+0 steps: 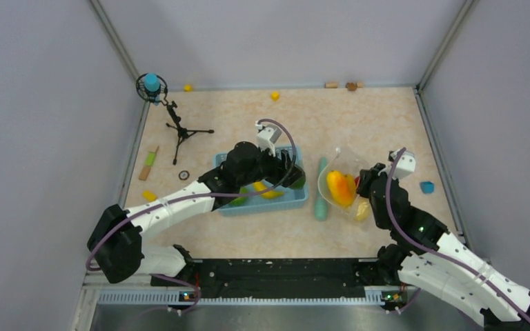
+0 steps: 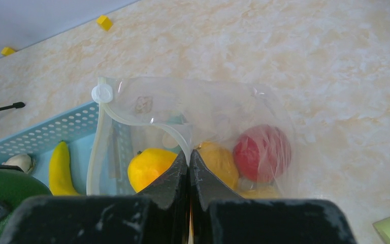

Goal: Place the food in the zip-top bag and seal the zipper
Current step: Place the fake fruit in the zipper food storage bag.

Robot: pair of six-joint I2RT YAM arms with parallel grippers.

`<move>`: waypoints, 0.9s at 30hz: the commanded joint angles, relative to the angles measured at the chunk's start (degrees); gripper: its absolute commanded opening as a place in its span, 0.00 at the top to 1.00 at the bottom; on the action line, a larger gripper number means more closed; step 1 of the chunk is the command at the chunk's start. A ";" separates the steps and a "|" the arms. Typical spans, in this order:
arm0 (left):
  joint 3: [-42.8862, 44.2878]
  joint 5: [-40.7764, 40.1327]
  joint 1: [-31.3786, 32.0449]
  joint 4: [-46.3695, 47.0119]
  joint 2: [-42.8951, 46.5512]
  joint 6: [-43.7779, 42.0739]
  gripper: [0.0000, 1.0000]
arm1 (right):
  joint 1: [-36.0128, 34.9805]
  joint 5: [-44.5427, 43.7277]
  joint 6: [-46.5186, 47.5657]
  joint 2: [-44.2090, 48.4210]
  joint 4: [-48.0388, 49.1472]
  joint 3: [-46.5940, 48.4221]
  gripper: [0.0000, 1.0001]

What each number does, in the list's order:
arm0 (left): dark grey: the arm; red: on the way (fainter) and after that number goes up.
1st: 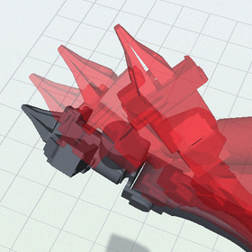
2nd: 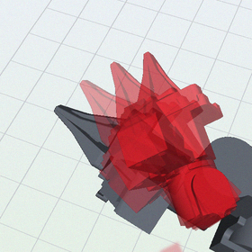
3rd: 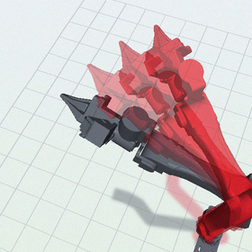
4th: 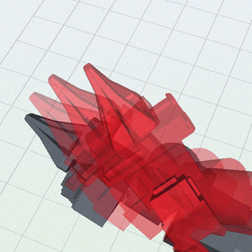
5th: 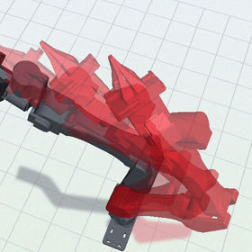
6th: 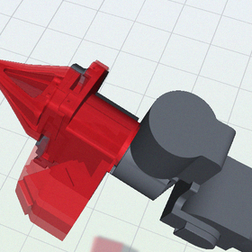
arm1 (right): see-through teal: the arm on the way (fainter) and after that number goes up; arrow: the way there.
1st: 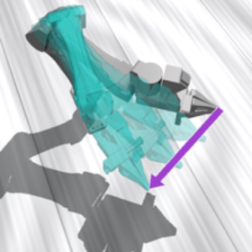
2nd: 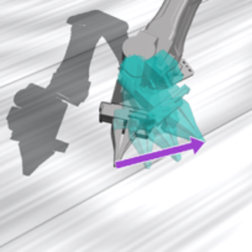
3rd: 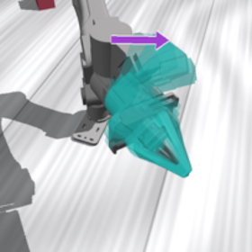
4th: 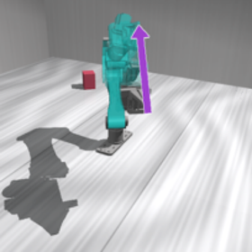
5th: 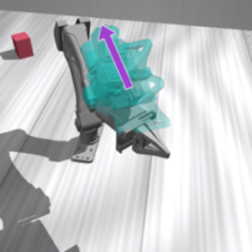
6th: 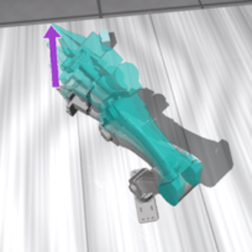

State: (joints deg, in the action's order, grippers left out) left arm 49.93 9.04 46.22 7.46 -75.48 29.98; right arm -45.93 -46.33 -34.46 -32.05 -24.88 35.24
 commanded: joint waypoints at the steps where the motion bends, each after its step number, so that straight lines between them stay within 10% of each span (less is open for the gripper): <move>1: 0.34 6.34 2.42 7.49 1.62 -4.50 0.70 | 0.14 1.55 1.32 0.79 3.39 -0.08 1.00; 14: 2.00 14.36 5.38 17.31 -0.40 -3.86 0.70 | 0.14 4.70 1.95 2.30 4.38 -0.64 1.00; 27: 8.67 4.15 10.26 20.95 -9.73 -4.22 0.70 | 0.09 10.65 -2.67 4.05 2.90 0.91 1.00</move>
State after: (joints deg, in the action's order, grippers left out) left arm 54.54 16.49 55.51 24.08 -83.29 26.79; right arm -45.93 -39.20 -34.09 -28.47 -23.29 34.17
